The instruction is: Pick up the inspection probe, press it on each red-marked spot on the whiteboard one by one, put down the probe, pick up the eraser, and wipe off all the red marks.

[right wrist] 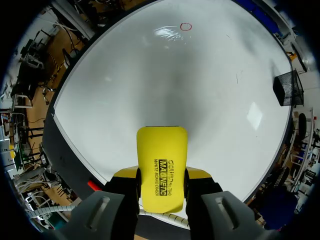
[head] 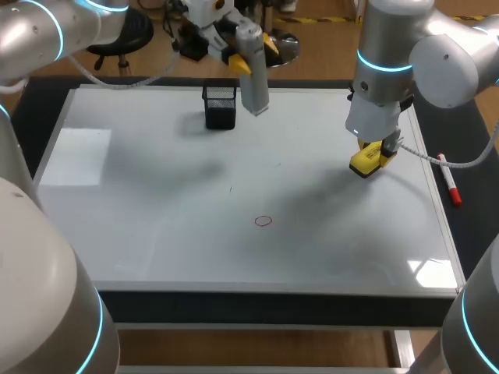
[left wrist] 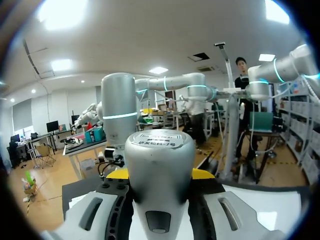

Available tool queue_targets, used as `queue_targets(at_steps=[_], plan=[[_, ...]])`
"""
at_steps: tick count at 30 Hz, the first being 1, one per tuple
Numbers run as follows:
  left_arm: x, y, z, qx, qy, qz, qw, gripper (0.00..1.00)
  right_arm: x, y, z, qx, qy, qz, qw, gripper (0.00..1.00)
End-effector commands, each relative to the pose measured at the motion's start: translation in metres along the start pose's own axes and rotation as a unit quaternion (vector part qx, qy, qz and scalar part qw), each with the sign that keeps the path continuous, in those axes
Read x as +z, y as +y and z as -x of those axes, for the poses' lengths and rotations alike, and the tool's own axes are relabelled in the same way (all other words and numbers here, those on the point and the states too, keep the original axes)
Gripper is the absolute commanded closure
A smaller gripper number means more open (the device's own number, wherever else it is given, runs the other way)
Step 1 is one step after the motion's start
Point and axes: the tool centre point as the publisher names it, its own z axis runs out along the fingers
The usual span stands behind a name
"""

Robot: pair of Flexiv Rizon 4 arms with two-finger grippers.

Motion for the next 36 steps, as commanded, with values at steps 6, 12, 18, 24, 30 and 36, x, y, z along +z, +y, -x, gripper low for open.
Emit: queue_targets(at_steps=[6,12,18,24,30,36], plan=[[0.038,-0.005,-0.056,0.004,-0.116,0.029,0.993,1.00,0.000,-0.001,0.000,0.000,0.001,-0.001,1.000,1.00],[0.060,-0.005,-0.071,0.013,-0.109,0.029,0.993,1.00,0.000,-0.001,0.000,0.000,0.001,-0.001,1.000,1.00],[0.081,0.004,-0.081,0.017,-0.094,0.022,0.995,1.00,0.000,-0.001,0.000,0.000,0.001,-0.001,1.000,1.00],[0.092,0.019,-0.091,0.011,-0.090,0.000,0.996,1.00,0.000,-0.001,0.000,0.000,0.001,-0.001,1.000,1.00],[0.106,0.029,-0.100,0.005,-0.068,-0.011,0.998,1.00,0.000,-0.001,0.000,0.000,0.001,-0.001,1.000,1.00],[0.115,0.035,-0.105,-0.002,-0.045,-0.016,0.999,1.00,0.000,-0.001,0.000,0.000,0.001,-0.001,1.000,1.00]])
